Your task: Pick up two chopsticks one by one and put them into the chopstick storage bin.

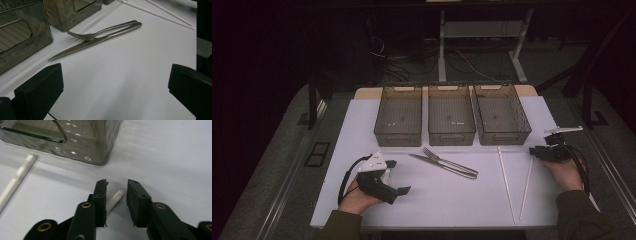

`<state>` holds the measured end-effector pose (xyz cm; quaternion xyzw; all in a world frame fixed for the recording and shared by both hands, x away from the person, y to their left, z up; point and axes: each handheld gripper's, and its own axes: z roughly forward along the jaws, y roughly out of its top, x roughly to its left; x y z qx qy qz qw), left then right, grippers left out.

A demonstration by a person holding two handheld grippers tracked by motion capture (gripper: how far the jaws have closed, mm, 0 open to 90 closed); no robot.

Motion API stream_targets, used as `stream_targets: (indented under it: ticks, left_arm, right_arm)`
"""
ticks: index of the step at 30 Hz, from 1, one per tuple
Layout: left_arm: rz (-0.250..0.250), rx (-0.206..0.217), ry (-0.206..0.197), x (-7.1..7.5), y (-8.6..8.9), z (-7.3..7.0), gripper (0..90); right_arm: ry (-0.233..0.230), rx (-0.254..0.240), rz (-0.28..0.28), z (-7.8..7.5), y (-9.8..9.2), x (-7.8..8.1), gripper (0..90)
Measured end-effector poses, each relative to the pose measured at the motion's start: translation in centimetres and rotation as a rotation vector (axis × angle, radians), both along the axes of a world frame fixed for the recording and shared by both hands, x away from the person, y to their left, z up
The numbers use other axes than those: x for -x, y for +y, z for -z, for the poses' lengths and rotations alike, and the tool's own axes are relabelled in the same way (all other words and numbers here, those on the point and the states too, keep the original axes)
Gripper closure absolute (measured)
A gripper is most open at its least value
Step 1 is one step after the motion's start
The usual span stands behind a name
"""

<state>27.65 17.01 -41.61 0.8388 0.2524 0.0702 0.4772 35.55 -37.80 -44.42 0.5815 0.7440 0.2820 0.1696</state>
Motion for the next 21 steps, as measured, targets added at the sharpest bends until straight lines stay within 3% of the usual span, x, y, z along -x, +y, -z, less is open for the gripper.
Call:
stream_targets:
  ticks: [12, 21]
  left_arm:
    - [0.0, -0.002, -0.004, 0.0, 0.1, 0.0, 0.0]
    - [-0.001, -0.002, -0.001, 0.0, 0.1, -0.1, 0.0]
  right_arm:
    - [-0.009, 0.006, -0.037, 0.1, 1.5, -0.5, 78.4]
    - [-0.016, 0.025, -0.125, 0.0, 4.1, -1.4, 82.4]
